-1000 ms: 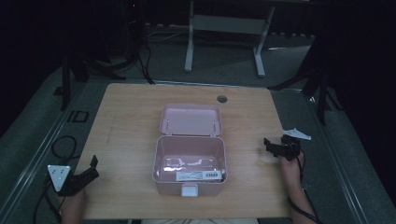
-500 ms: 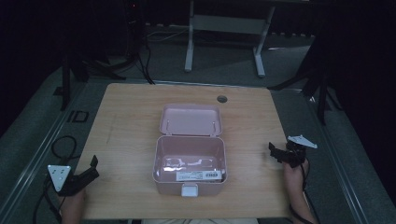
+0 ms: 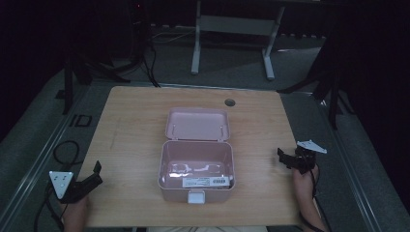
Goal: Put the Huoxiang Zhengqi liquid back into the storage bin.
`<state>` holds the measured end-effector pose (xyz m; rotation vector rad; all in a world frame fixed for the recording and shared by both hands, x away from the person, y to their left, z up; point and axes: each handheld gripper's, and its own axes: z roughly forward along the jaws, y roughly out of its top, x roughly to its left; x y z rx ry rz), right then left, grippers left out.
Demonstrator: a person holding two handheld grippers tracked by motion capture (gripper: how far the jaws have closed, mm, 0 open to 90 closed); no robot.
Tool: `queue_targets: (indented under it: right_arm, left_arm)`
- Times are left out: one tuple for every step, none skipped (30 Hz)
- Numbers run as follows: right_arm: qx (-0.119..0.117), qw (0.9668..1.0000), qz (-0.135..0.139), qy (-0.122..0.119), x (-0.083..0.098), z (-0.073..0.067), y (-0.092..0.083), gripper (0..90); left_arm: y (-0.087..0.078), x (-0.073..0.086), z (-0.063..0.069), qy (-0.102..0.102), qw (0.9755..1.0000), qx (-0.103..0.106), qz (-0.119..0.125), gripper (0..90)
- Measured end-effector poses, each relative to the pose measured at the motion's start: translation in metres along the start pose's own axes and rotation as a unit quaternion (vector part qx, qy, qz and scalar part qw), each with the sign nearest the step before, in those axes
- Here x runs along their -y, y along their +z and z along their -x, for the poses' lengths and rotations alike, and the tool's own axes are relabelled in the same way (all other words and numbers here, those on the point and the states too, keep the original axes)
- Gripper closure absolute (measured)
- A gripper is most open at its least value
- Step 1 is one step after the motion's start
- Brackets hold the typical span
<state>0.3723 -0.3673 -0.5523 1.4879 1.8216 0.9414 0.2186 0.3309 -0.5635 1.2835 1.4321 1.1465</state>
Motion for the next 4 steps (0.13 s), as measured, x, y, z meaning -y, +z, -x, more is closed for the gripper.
queue_targets:
  right_arm:
    - [0.0,1.0,-0.001,-0.002,0.0,-0.0004,0.0003,10.7]
    - [0.001,1.0,-0.001,-0.003,0.0,-0.0009,0.0005,10.7]
    - [0.0,1.0,-0.002,-0.004,0.0,-0.001,0.0008,10.7]
    - [-0.001,1.0,-0.003,-0.005,0.0001,-0.0008,0.0011,10.7]
  left_arm:
    - [0.0,0.0,0.0001,0.0,1.0,0.0,0.0,2.2]
    - [0.0,0.0,0.0002,0.0,1.0,0.0,0.0,2.2]
    - [0.0,0.0,0.0002,0.001,1.0,0.0,0.0,2.1]
    - [0.0,0.0,0.0002,0.001,1.0,0.001,0.0,2.2]
